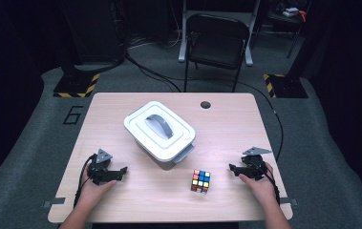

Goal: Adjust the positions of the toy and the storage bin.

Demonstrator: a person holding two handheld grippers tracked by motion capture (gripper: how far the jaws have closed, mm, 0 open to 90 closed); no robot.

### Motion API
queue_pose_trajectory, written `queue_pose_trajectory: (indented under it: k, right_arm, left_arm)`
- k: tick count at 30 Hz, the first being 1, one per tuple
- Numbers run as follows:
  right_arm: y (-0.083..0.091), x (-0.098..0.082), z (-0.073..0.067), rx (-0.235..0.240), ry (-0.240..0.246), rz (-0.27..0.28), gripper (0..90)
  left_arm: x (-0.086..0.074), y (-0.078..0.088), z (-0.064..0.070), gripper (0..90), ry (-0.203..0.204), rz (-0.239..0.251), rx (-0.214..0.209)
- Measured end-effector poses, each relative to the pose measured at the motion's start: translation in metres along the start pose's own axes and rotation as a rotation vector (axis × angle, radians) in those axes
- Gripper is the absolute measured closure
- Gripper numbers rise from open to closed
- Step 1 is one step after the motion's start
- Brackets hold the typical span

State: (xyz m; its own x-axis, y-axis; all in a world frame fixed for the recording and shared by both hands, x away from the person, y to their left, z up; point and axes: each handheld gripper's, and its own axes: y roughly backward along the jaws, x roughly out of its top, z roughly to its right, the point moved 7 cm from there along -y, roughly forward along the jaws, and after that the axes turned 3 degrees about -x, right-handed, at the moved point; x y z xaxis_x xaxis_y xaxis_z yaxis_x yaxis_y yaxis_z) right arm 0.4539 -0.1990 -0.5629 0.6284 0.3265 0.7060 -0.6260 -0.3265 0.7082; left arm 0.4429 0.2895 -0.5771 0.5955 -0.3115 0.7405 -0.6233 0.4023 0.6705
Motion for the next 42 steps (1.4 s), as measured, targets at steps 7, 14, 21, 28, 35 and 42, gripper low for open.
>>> queue_pose_trajectory:
  k: [7,14,21,28,35,42]
  right_arm:
    - [0.008,0.007,-0.012,0.026,0.054,0.011,37.8]
    - [0.014,0.014,-0.026,0.058,0.109,0.014,37.5]
    - [0.020,0.021,-0.043,0.087,0.151,0.036,37.6]
    - [0.030,0.028,-0.060,0.145,0.179,0.060,36.3]
    - [0.036,0.031,-0.075,0.204,0.198,0.062,32.1]
    - [0.042,0.035,-0.087,0.246,0.207,0.079,23.2]
  left_arm:
    - [0.000,0.000,0.000,13.7,-0.001,0.000,-0.001]
    - [0.000,0.000,0.000,13.7,0.000,0.000,-0.001]
    - [0.000,0.000,0.000,13.7,0.001,0.000,0.000]
    - [0.000,0.000,0.000,13.7,0.000,0.000,0.001]
    - [0.000,0.000,0.000,13.7,0.001,0.000,0.001]
    - [0.000,0.000,0.000,13.7,0.001,0.000,0.001]
